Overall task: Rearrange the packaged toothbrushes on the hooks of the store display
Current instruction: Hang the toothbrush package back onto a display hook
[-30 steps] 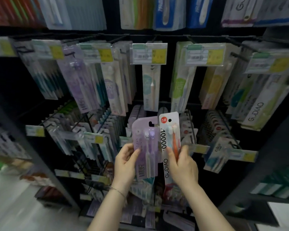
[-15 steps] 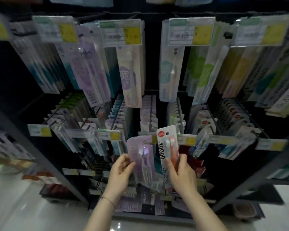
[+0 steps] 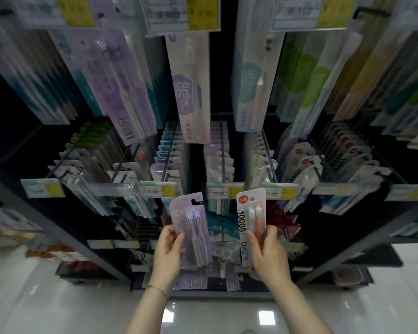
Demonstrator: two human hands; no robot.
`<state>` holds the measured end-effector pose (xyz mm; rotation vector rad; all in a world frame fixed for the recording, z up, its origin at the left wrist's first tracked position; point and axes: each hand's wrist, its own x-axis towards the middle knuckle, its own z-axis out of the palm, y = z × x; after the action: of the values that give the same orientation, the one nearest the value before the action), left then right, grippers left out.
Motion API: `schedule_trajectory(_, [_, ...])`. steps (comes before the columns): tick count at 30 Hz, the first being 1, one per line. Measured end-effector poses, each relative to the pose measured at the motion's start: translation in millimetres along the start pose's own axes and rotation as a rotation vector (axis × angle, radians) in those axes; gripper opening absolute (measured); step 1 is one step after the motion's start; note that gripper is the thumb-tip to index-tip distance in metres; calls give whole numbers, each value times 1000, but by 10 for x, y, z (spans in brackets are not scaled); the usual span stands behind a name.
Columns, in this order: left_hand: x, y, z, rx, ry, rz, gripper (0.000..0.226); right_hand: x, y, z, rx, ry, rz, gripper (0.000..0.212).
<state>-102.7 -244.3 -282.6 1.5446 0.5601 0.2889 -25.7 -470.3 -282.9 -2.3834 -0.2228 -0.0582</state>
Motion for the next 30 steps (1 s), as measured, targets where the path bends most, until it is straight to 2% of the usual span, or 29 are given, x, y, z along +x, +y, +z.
schedule_trajectory(11, [423,-27,327,-10,26,-99,9,-62,327,97,-105,-116,-24,49])
schedule_trajectory(16, [538,22,453,-1,-22,-73,12,-72,414,115,-157,-206,60,42])
schedule_trajectory(22, [580,150,532,-23,-45,-60,12,-29,454,99,-41,-196,180,40])
schedule_trajectory(30, [573,240,625,49,-66,-17,11,62,383,16,70,-154,227,41])
